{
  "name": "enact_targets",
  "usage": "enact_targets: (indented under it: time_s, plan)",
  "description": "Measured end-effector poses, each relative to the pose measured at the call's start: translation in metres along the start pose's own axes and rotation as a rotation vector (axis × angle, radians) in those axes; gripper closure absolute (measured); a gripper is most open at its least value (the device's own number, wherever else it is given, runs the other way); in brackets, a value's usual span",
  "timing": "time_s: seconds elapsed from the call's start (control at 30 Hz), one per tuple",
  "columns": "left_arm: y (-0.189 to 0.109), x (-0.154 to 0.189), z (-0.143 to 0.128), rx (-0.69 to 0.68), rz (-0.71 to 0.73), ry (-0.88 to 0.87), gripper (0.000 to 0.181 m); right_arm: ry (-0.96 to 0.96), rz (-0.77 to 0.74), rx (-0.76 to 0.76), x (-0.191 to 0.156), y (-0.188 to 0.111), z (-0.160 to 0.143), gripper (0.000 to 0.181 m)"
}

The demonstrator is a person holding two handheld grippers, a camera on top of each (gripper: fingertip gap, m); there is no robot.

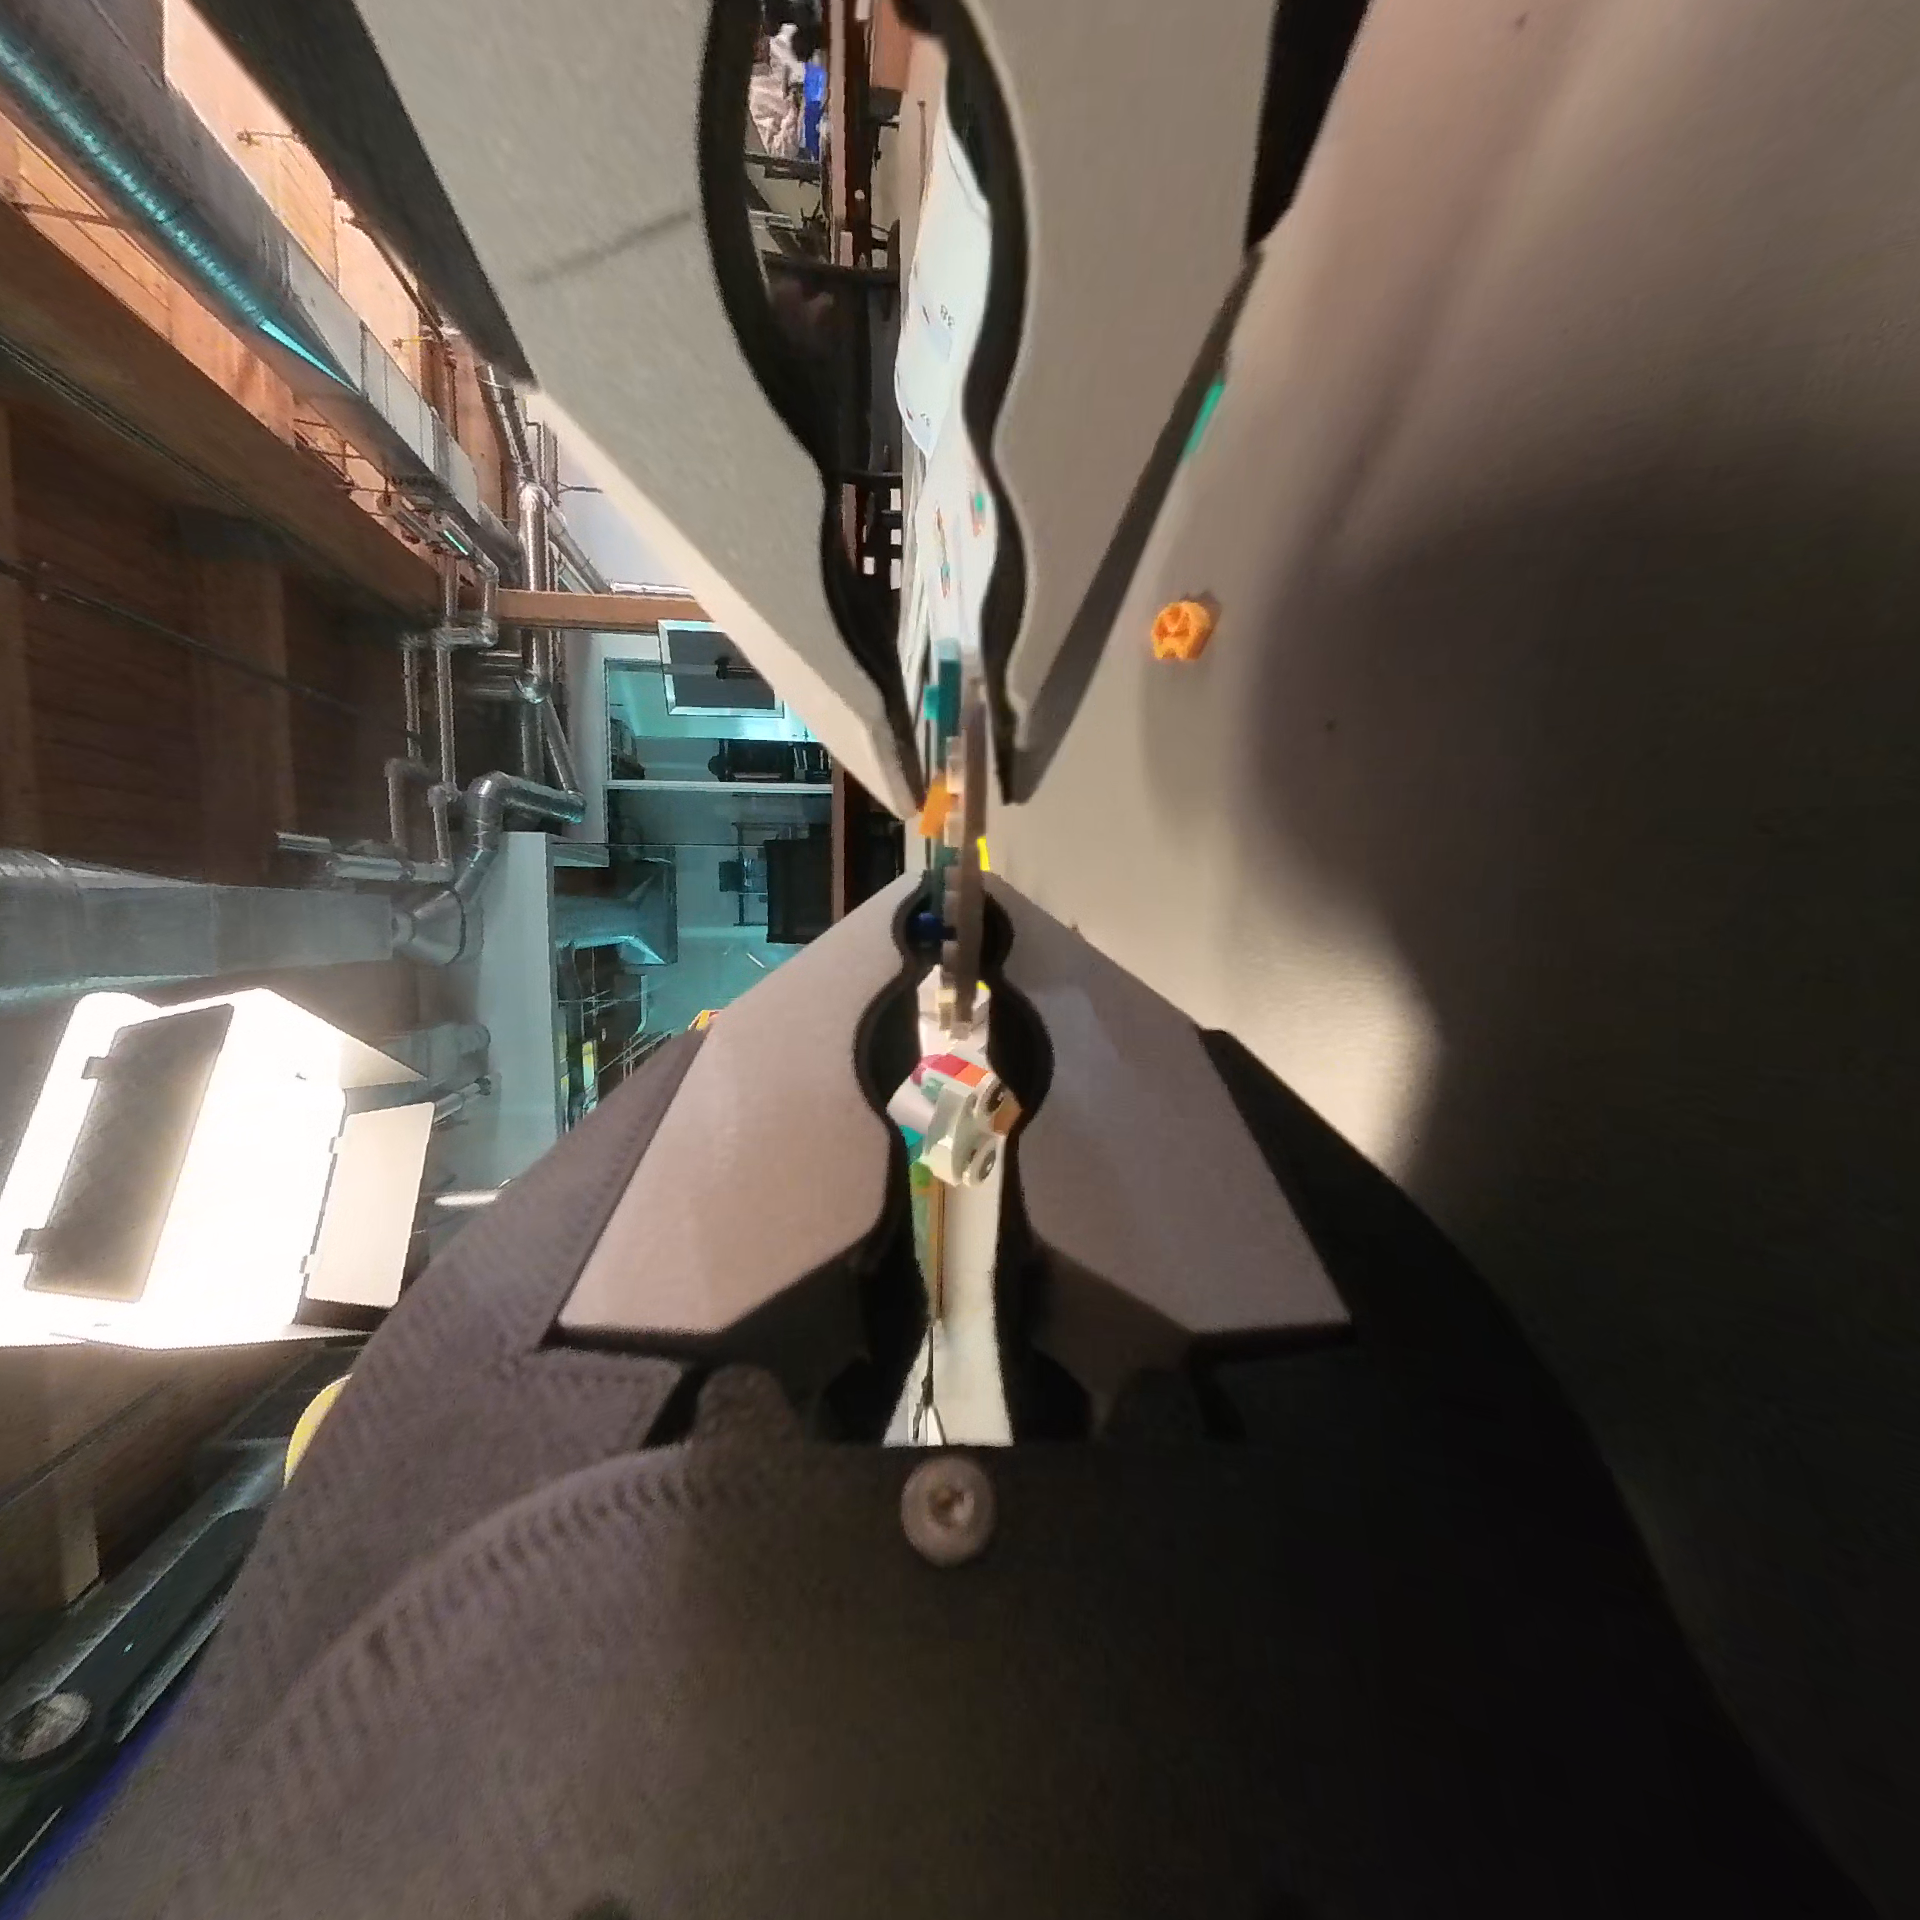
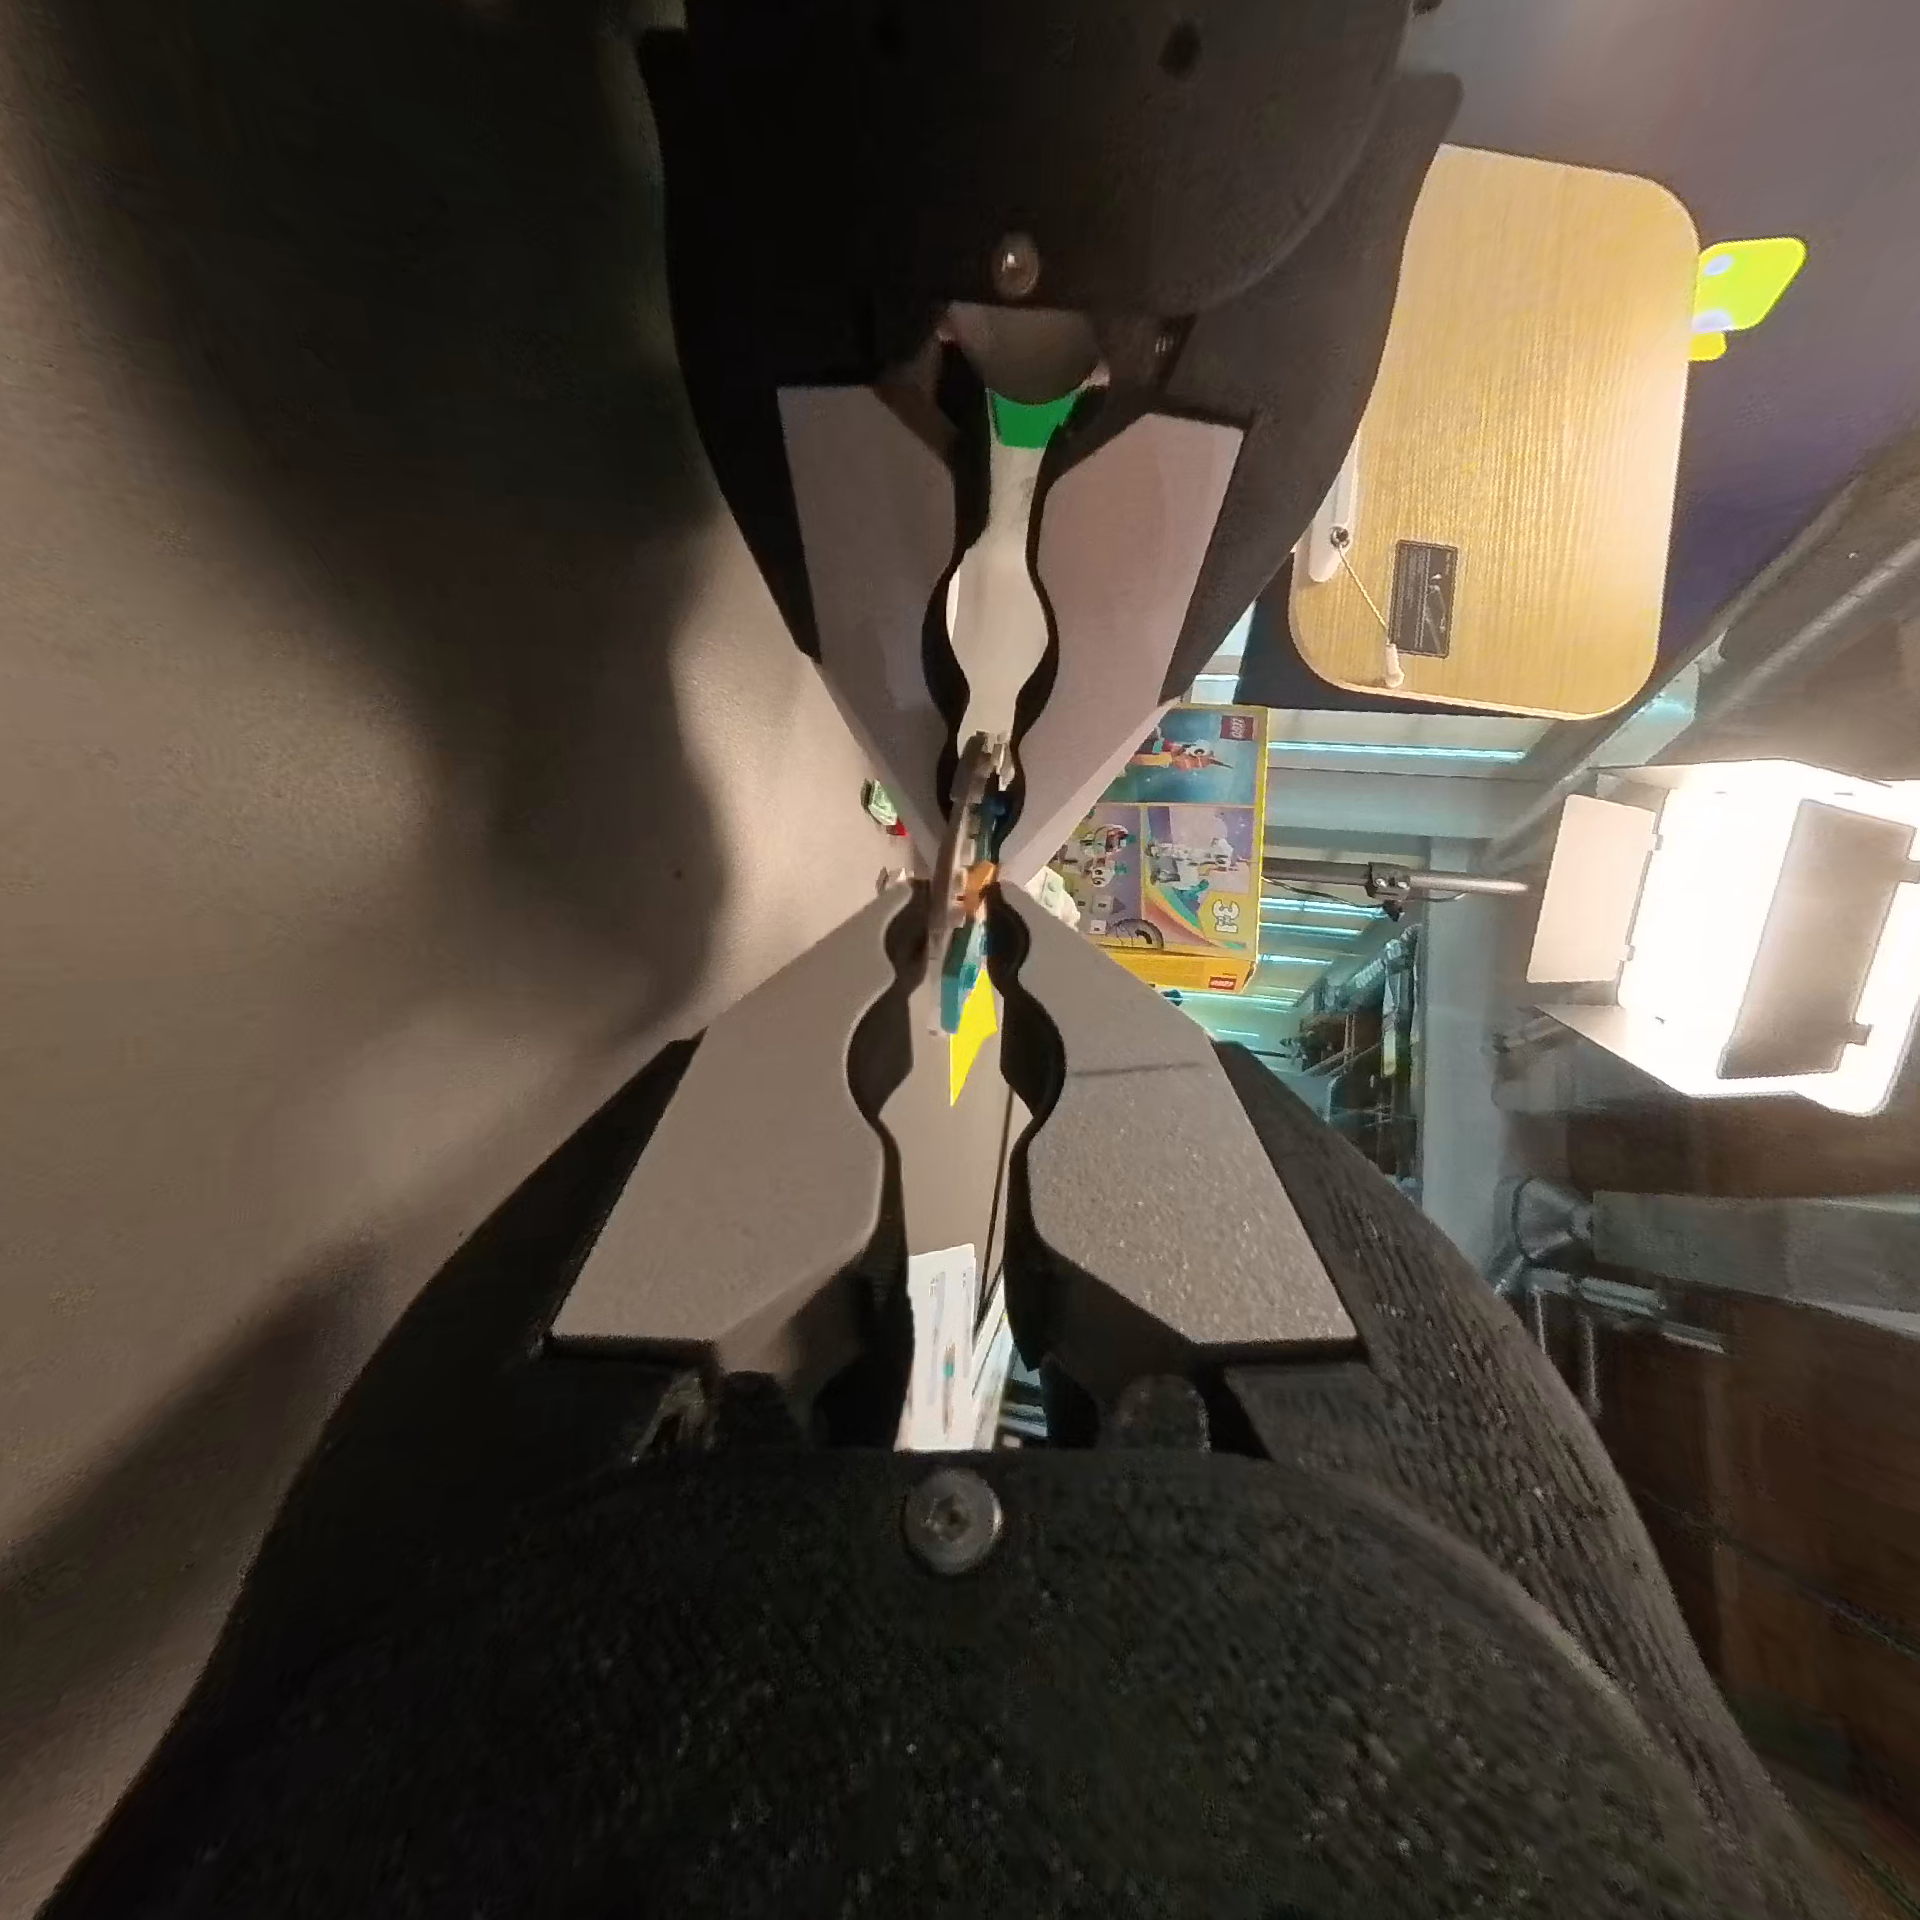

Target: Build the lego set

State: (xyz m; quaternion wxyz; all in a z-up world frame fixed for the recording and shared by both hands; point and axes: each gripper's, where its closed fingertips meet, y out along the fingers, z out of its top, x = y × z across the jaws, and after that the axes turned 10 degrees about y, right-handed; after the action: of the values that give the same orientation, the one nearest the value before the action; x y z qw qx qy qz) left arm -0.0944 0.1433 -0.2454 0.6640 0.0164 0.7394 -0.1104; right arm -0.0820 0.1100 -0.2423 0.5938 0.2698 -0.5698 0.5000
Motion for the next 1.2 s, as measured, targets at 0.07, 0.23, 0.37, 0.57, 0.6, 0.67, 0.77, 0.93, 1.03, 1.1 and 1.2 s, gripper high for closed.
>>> enact_targets:
  time_s: [0.07, 0.23, 0.37, 0.57, 0.6, 0.67, 0.77, 0.93, 1.03, 1.1, 1.2]
  plan:
    - [0.000, 0.000, 0.000, -0.001, -0.002, 0.002, 0.177, -0.019, 0.003, -0.003, 0.000, 0.000, 0.000, 0.173]
    - [-0.001, 0.001, 0.002, 0.004, -0.030, -0.048, 0.177, -0.105, -0.004, -0.019, 0.003, -0.001, 0.002, 0.177]
    - [-0.001, 0.002, 0.002, 0.000, -0.035, -0.051, 0.177, -0.141, 0.025, -0.028, 0.003, -0.001, 0.002, 0.178]
    - [0.001, 0.007, 0.004, 0.000, -0.065, -0.061, 0.177, -0.130, 0.077, -0.032, -0.001, -0.001, -0.001, 0.177]
    - [0.001, 0.008, 0.004, -0.002, -0.070, -0.063, 0.177, -0.122, 0.084, -0.035, -0.002, 0.000, -0.001, 0.176]
    - [0.001, 0.010, 0.004, -0.007, -0.073, -0.048, 0.177, -0.130, 0.098, -0.049, -0.006, 0.001, -0.002, 0.174]
    - [0.002, 0.012, 0.004, -0.014, -0.078, -0.029, 0.177, -0.173, 0.101, -0.076, -0.009, 0.001, -0.004, 0.172]
    - [0.003, 0.013, 0.005, -0.019, -0.086, -0.050, 0.177, -0.178, 0.097, -0.101, -0.004, 0.000, -0.006, 0.177]
    - [0.003, 0.014, 0.005, -0.019, -0.094, -0.055, 0.176, -0.172, 0.125, -0.111, -0.004, 0.000, -0.007, 0.177]
    - [0.004, 0.014, 0.004, -0.022, -0.096, -0.068, 0.177, -0.116, 0.129, -0.108, -0.004, 0.001, -0.006, 0.176]
    - [0.004, 0.012, 0.002, -0.024, -0.090, -0.079, 0.177, -0.015, 0.143, -0.104, -0.006, 0.002, -0.007, 0.173]
